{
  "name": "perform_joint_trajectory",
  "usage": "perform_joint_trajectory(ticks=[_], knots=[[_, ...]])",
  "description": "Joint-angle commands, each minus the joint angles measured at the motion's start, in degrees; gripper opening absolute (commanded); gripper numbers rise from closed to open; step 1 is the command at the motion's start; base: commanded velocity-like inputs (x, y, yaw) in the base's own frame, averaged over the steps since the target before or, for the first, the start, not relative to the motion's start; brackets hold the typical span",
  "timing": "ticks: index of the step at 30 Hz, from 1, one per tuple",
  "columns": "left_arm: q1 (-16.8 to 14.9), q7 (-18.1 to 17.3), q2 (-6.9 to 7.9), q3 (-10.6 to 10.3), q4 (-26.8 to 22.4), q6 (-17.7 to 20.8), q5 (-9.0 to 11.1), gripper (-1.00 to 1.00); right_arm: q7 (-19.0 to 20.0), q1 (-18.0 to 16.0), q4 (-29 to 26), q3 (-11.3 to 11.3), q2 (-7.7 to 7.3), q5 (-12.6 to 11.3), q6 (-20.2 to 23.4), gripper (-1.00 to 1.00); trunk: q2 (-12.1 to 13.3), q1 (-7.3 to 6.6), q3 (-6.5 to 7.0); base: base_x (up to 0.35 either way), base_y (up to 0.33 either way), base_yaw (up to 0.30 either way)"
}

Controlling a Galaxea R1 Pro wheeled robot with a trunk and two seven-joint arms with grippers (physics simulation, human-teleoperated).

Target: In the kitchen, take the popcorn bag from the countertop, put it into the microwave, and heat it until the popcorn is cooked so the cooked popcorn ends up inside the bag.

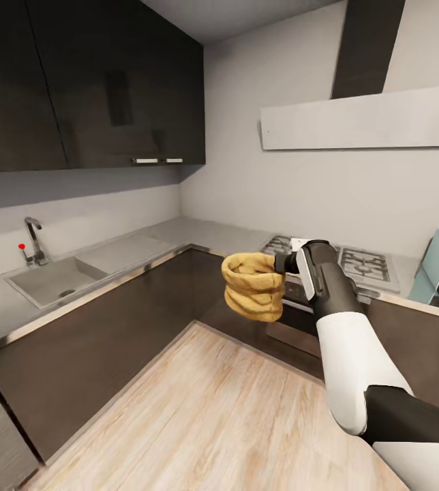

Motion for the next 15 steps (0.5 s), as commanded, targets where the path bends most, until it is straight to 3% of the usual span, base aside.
perform_joint_trajectory(ticks=[1, 15], knots=[[-0.04, 0.08, -0.03, -0.49, 0.03, -0.17, 0.45, 1.0, 0.19, -0.06, -0.04, -0.17, 0.08, 0.47, 0.21, -1.0, -0.07, -0.03, -0.08, -0.347, 0.0, 0.0], [-0.04, 0.08, 0.01, -0.49, 0.02, -0.17, 0.45, 1.0, 0.2, -0.06, -0.04, -0.17, 0.08, 0.36, 0.3, -1.0, -0.07, -0.03, -0.08, -0.347, 0.0, 0.0]])
